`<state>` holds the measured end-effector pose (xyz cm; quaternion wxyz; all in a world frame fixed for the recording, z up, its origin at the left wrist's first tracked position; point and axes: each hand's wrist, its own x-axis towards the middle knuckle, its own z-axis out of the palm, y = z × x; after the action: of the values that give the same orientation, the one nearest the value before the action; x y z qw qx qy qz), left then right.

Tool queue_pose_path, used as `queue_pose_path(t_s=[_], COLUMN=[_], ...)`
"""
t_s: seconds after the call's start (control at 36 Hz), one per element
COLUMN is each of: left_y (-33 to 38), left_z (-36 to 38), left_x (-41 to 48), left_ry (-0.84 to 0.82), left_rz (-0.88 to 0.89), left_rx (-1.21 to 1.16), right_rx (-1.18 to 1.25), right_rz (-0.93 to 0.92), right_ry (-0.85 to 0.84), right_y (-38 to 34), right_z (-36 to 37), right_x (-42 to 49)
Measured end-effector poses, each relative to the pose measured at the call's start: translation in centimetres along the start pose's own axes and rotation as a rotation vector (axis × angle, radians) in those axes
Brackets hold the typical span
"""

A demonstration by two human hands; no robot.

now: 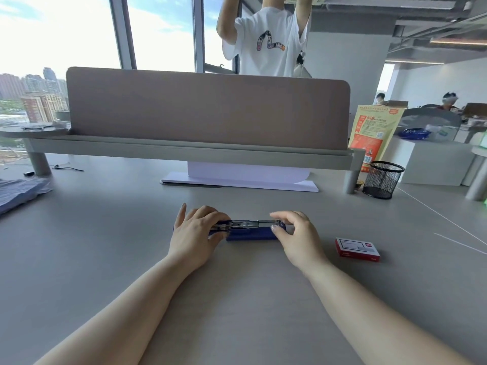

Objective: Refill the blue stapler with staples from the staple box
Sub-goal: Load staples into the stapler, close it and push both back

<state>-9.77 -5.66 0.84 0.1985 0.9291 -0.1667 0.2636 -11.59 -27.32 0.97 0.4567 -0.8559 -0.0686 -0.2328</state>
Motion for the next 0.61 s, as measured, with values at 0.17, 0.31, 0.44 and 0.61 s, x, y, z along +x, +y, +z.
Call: queue_pose_path(t_s=[0.17, 0.31, 0.44, 0.61], left_y=[0.05, 0.03, -0.06, -0.27], left_z=[-0.07, -0.08, -0.07, 0.01], left_x=[-0.01, 0.02, 0.03, 0.16], left_ry=[-0.004, -0.006, -0.012, -0.062], left_rz=[0.007, 0.002, -0.003, -0.069], left_rx=[0.010, 0.020, 0.029, 0.036], right_rx=[-0.180, -0.274, -0.236, -0.143], right_rz=[-0.060, 0.012, 0.033, 0.091], right_ry=[0.028, 0.030, 0.044, -0.036], right_y=[0.04, -0.09, 0.10, -0.26], right_z=[0.59, 0.19, 0.07, 0.03], right_x=[-0.25, -0.30, -0.31, -0.39])
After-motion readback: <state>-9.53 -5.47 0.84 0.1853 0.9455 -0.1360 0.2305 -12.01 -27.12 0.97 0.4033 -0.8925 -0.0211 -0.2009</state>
